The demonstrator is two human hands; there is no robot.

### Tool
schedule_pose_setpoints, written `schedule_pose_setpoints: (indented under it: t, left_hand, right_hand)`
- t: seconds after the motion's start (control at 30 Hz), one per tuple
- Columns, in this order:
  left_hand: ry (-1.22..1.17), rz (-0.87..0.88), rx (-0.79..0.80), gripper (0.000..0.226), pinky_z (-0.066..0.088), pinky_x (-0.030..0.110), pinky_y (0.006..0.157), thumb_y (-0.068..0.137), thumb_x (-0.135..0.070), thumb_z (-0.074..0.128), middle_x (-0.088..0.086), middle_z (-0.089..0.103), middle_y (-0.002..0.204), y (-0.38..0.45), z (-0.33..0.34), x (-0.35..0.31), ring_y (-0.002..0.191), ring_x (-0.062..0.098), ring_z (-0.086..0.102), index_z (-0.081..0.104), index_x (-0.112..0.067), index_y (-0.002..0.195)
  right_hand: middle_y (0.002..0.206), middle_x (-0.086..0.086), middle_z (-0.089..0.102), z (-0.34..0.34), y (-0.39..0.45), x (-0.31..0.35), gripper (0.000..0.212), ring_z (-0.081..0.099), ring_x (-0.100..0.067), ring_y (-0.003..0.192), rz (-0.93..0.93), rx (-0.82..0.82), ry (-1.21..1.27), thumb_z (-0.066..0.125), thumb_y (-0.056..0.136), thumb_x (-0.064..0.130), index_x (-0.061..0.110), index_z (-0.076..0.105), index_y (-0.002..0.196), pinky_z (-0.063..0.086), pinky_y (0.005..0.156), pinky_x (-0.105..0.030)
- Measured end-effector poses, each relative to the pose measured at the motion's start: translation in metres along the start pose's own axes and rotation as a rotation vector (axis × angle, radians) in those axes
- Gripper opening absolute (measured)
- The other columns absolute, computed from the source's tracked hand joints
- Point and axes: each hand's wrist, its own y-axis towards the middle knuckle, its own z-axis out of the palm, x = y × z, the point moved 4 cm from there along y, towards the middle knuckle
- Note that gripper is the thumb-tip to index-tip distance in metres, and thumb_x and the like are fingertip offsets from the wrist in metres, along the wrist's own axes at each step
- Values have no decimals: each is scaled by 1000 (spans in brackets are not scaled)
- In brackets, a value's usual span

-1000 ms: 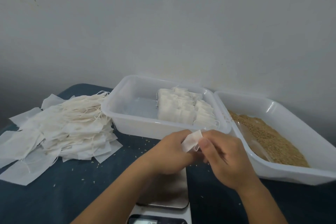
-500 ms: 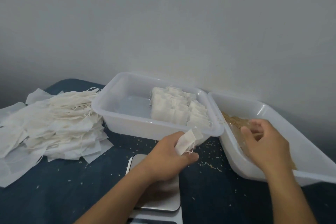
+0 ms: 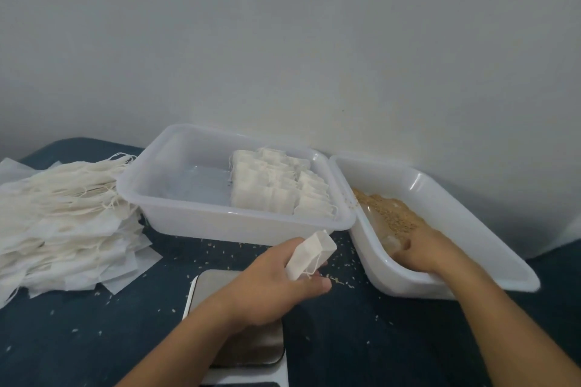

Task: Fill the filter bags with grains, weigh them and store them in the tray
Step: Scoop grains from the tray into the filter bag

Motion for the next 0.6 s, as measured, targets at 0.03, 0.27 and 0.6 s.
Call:
schedule_pose_setpoints:
  t: [0.03,0.27,0.6]
  left_hand:
    - [-1,2,-8,53,52,32,83,68,-61,71,-15,68,89,0,0,-1,81,6,63,66,-25,107]
    - [17,-1,-57,44,53,38,92,73,-52,72,-4,70,101,0,-1,-1,99,17,66,66,-24,106]
    - [21,21,-64,63,53,44,96,64,-62,67,-2,73,107,0,0,-3,101,19,68,67,-19,110]
  right_hand:
    - [80,5,71,-1,0,1,35,65,-14,77,-11,-28,-7,62,89,53,21,71,77,46,64,-29]
    - [104,-3,74,-41,-8,-22,60,66,-16,83,-5,-28,-78,47,98,63,11,61,126,50,69,-29]
    - [87,11,76,-90,-37,-54,16,67,-11,81,23,57,-95,67,95,34,24,77,101,50,67,-23]
